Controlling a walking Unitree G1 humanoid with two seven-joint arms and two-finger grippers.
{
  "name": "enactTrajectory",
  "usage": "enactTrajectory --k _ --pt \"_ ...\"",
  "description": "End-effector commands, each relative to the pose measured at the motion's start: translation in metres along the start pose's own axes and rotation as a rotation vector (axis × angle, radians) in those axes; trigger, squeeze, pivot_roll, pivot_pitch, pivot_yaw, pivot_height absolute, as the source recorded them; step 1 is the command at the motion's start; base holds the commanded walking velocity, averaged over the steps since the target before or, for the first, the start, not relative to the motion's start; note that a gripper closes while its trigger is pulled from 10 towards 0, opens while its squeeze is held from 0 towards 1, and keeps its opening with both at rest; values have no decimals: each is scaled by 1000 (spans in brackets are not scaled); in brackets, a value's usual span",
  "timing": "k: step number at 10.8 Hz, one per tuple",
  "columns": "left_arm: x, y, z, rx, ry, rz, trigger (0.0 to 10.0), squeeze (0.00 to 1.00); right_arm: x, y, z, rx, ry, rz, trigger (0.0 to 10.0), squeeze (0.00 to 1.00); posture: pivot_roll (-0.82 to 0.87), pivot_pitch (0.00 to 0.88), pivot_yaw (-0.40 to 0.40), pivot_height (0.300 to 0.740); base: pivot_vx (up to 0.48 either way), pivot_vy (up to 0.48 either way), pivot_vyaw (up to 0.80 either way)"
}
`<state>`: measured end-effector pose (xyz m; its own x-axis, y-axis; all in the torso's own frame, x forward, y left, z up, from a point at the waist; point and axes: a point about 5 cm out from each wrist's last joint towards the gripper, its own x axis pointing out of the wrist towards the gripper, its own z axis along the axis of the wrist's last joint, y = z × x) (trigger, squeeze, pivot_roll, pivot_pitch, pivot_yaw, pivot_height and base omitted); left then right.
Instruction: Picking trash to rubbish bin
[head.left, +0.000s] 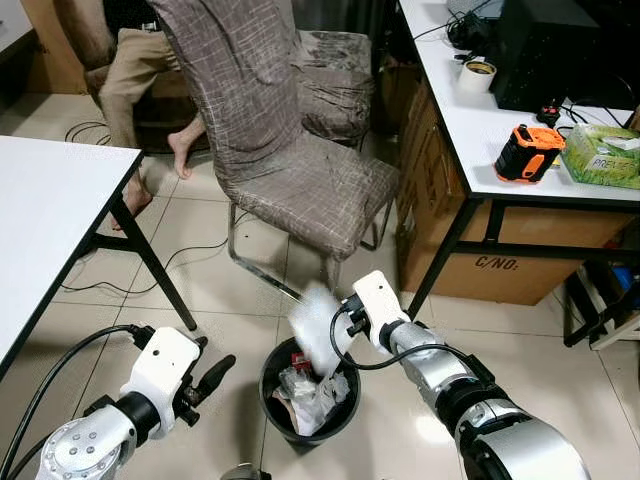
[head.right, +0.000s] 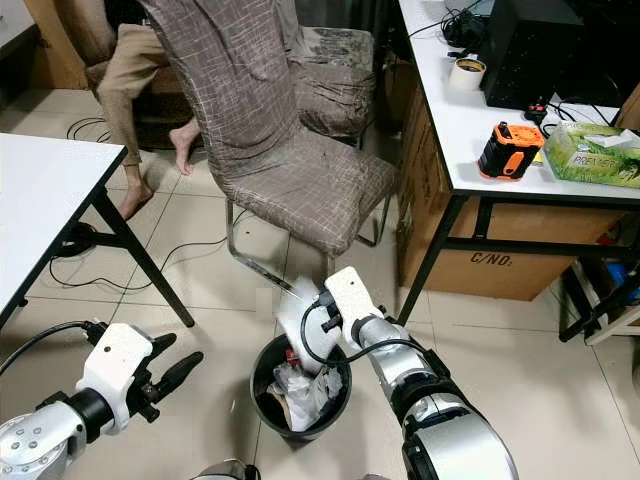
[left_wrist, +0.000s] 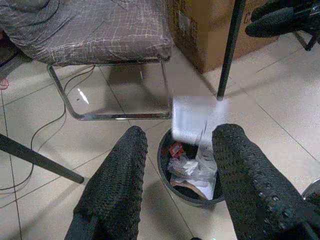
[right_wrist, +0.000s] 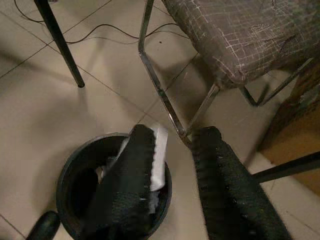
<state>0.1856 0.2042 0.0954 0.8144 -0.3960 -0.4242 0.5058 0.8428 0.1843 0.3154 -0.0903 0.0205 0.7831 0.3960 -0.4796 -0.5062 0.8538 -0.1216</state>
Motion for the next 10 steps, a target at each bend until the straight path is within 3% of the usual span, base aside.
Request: enactTrajectory --k 1,3,4,5,6,8,10 --pt "0 0 2 11 -1 6 10000 0 1 0 1 15 -3 0 10000 1000 189 94 -41 740 0 0 0" --pt "2 1 1 15 1 37 10000 0 0 0 -3 31 1 -30 10000 1000 184 93 -38 740 0 0 0" --pt "7 7 -6 -67 19 141 10000 0 -1 1 -5 45 -15 -36 10000 824 165 74 -42 740 0 0 0" --pt "11 11 -12 -162 26 217 10000 0 -2 1 -5 62 -38 -46 10000 0 144 54 -38 740 0 0 0" --pt "23 13 -15 -221 15 292 10000 0 -6 -2 -4 116 -105 -94 10000 0 126 36 -46 740 0 0 0" --pt "51 -6 -6 -198 -21 245 10000 0 -29 -20 -15 191 -189 -247 10000 0 90 9 -68 740 0 0 0" --pt "68 -15 4 -125 -36 201 10000 0 -56 -24 -31 209 -191 -340 10000 0 108 1 -86 740 0 0 0"
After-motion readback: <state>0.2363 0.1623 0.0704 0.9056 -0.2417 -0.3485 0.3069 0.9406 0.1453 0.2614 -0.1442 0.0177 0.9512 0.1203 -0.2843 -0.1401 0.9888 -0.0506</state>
